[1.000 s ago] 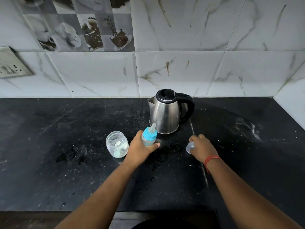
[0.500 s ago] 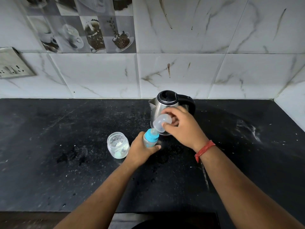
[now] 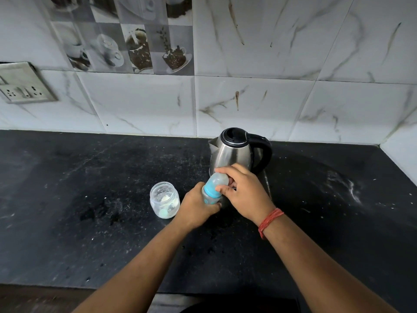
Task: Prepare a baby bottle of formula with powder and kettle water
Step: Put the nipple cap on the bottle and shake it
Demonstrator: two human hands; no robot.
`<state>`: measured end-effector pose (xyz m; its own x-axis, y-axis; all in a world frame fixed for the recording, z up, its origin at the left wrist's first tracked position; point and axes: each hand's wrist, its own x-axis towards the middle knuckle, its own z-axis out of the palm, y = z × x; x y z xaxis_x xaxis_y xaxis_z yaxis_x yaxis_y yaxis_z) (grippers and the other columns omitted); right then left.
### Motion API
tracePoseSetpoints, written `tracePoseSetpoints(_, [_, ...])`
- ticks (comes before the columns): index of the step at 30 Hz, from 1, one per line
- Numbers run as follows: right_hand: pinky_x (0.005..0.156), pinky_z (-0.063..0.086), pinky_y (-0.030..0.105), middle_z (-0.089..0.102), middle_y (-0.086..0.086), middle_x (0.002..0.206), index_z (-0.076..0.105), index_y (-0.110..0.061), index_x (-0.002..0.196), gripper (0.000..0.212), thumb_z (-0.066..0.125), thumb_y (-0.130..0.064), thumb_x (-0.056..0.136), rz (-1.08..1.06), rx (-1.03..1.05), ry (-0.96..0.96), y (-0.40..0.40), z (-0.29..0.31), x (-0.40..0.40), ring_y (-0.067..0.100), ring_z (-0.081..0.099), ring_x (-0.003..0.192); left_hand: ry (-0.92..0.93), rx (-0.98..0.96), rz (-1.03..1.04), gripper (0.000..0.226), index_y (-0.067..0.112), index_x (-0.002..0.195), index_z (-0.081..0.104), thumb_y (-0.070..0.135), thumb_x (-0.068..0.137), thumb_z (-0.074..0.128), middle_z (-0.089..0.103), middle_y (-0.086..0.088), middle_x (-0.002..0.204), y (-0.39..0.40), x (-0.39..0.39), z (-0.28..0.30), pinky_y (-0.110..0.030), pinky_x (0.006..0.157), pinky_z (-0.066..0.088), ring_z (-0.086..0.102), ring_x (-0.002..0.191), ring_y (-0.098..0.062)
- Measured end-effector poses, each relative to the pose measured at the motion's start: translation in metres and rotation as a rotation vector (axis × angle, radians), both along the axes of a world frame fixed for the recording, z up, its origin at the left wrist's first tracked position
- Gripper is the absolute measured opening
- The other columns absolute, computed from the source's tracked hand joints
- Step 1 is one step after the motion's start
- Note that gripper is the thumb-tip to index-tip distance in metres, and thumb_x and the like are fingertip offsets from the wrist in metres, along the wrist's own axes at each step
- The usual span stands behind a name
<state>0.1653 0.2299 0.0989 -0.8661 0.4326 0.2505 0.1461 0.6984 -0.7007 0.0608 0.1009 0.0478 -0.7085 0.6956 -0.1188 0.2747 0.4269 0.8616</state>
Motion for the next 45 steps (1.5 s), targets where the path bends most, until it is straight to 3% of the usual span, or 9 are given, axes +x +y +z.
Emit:
tracePoseSetpoints(6, [0.095, 0.053, 0.033, 0.056, -0.006, 0.122, 0.059, -0.023, 0.139, 0.048, 0.072, -0.025, 0.092, -0.145, -0.005, 0.033, -0.014, -0.012, 0.003, 0.009, 0.057, 0.096, 0.018, -0.022, 0.019, 0.045, 0.021, 0.111, 0.055, 0.029, 0.078, 0.084, 0.068, 0.006, 0.098, 0.006, 0.010, 0.003, -0.026, 0.073, 0.054, 0.067, 0.086, -0.009])
tracePoseSetpoints(11, [0.109, 0.046, 0.031, 0.044, -0.003, 0.149, 0.025, -0.033, 0.158, 0.082, 0.073, -0.020, 0.092, -0.080, -0.192, -0.063, -0.011, -0.009, 0.003, 0.012, 0.052, 0.128, -0.061, -0.021, -0.064, 0.045, 0.019, 0.116, 0.049, 0.027, 0.083, 0.079, 0.065, 0.006, 0.101, 0.016, 0.007, 0.019, -0.022, 0.068, 0.048, 0.063, 0.087, -0.005])
tracePoseSetpoints(18, [0.086, 0.047, 0.006, 0.056, -0.013, 0.134, 0.005, -0.047, 0.158, 0.110, 0.082, -0.020, 0.083, -0.114, -0.248, 0.033, 0.002, 0.000, 0.007, 0.005, 0.065, 0.111, -0.063, 0.093, -0.130, 0.047, 0.025, 0.122, 0.051, 0.013, 0.085, 0.077, 0.067, 0.009, 0.107, 0.018, 0.004, 0.031, -0.005, 0.067, 0.045, 0.064, 0.090, 0.001])
tracePoseSetpoints(23, [0.086, 0.061, 0.031, 0.067, -0.007, 0.118, 0.015, -0.052, 0.152, 0.106, 0.086, -0.024, 0.079, -0.117, -0.248, 0.113, 0.013, 0.008, 0.010, 0.007, 0.073, 0.095, 0.004, 0.182, -0.221, 0.048, 0.026, 0.129, 0.057, 0.016, 0.087, 0.078, 0.070, 0.009, 0.114, 0.021, 0.003, 0.044, -0.008, 0.077, 0.049, 0.066, 0.098, 0.002])
tracePoseSetpoints(27, [0.081, 0.063, 0.039, 0.068, 0.001, 0.121, 0.024, -0.049, 0.148, 0.094, 0.085, -0.027, 0.080, -0.153, -0.295, 0.190, 0.031, 0.020, 0.004, 0.012, 0.075, 0.089, 0.048, 0.196, -0.259, 0.053, 0.023, 0.144, 0.052, 0.029, 0.096, 0.071, 0.067, 0.006, 0.131, 0.024, -0.011, 0.058, -0.028, 0.101, 0.054, 0.065, 0.115, -0.004])
tracePoseSetpoints(31, [0.077, 0.064, 0.045, 0.065, 0.004, 0.118, 0.031, -0.047, 0.144, 0.086, 0.083, -0.017, 0.083, -0.168, -0.518, 0.295, 0.050, 0.040, 0.000, 0.020, 0.074, 0.098, 0.343, 0.191, -0.171, 0.053, 0.014, 0.154, 0.041, 0.027, 0.104, 0.057, 0.050, -0.004, 0.154, 0.022, -0.031, 0.081, -0.013, 0.115, 0.030, 0.044, 0.136, -0.004])
tracePoseSetpoints(35, [0.066, 0.062, 0.034, 0.066, 0.009, 0.115, 0.031, -0.045, 0.145, 0.082, 0.080, -0.015, 0.086, -0.154, -0.600, 0.315, 0.060, 0.058, -0.001, 0.021, 0.074, 0.096, 0.743, -0.042, -0.102, 0.069, 0.022, 0.164, 0.014, 0.052, 0.105, 0.034, 0.005, -0.003, 0.173, 0.025, -0.053, 0.090, -0.053, 0.128, 0.003, -0.004, 0.160, -0.028])
tracePoseSetpoints(40, [0.067, 0.062, 0.037, 0.062, 0.011, 0.121, 0.032, -0.047, 0.143, 0.081, 0.080, -0.014, 0.086, -0.130, -0.623, 0.327, 0.064, 0.075, -0.004, 0.026, 0.072, 0.102, 0.991, -0.196, -0.023, 0.075, 0.028, 0.163, -0.007, 0.065, 0.099, 0.005, -0.024, -0.007, 0.169, 0.027, -0.059, 0.104, -0.065, 0.124, -0.005, -0.026, 0.155, -0.035])
tracePoseSetpoints(45, [0.072, 0.064, 0.048, 0.061, 0.010, 0.122, 0.033, -0.051, 0.140, 0.081, 0.082, -0.020, 0.084, -0.119, -0.587, 0.317, 0.059, 0.086, -0.004, 0.029, 0.072, 0.102, 1.078, -0.230, 0.030, 0.076, 0.029, 0.162, -0.010, 0.067, 0.098, 0.001, -0.024, -0.011, 0.169, 0.021, -0.058, 0.111, -0.068, 0.123, -0.004, -0.027, 0.154, -0.038])
